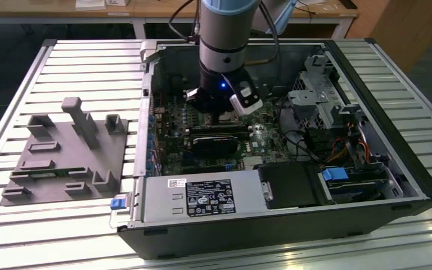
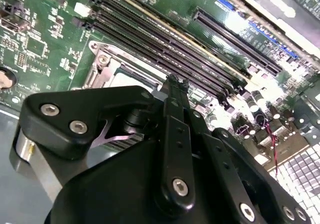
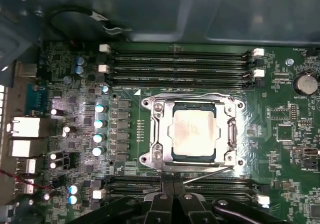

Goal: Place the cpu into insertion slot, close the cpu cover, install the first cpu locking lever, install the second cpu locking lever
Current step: 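Install the second cpu locking lever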

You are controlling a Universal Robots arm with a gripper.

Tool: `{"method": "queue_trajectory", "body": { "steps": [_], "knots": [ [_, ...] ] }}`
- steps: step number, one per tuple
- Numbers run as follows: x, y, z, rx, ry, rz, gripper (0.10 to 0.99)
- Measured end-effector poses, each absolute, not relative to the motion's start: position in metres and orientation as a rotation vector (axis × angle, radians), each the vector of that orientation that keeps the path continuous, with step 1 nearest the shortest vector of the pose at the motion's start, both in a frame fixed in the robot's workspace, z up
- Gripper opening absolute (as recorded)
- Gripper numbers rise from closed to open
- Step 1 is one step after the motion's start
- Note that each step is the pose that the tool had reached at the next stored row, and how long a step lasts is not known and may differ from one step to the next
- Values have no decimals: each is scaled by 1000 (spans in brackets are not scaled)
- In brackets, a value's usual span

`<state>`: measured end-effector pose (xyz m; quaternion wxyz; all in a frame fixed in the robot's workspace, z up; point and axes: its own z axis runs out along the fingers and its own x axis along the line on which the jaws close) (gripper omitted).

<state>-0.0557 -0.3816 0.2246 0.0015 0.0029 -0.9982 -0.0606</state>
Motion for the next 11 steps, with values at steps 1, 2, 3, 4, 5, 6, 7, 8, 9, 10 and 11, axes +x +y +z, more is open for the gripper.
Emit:
{"method": "queue_trajectory", "body": {
  "steps": [1, 2, 3, 4, 5, 6, 7, 8, 9, 10, 11],
  "knots": [
    [-57, -382, 224, 9, -3132, -196, 118],
    [-58, -383, 224, 9, -3132, -200, 118],
    [-59, -383, 224, 9, -3132, -203, 118],
    [-59, -383, 223, 9, -3132, -206, 118],
    [-59, -383, 222, 10, -3132, -206, 118],
    [-59, -383, 220, 10, -3132, -207, 118],
    [-59, -383, 218, 9, -3132, -207, 118],
    [-59, -383, 216, 9, -3132, -207, 118],
    [-59, -383, 215, 10, -3132, -207, 118],
    [-59, -383, 213, 10, -3132, -207, 118],
    [-59, -383, 211, 9, -3132, -207, 118]
  ]
}}
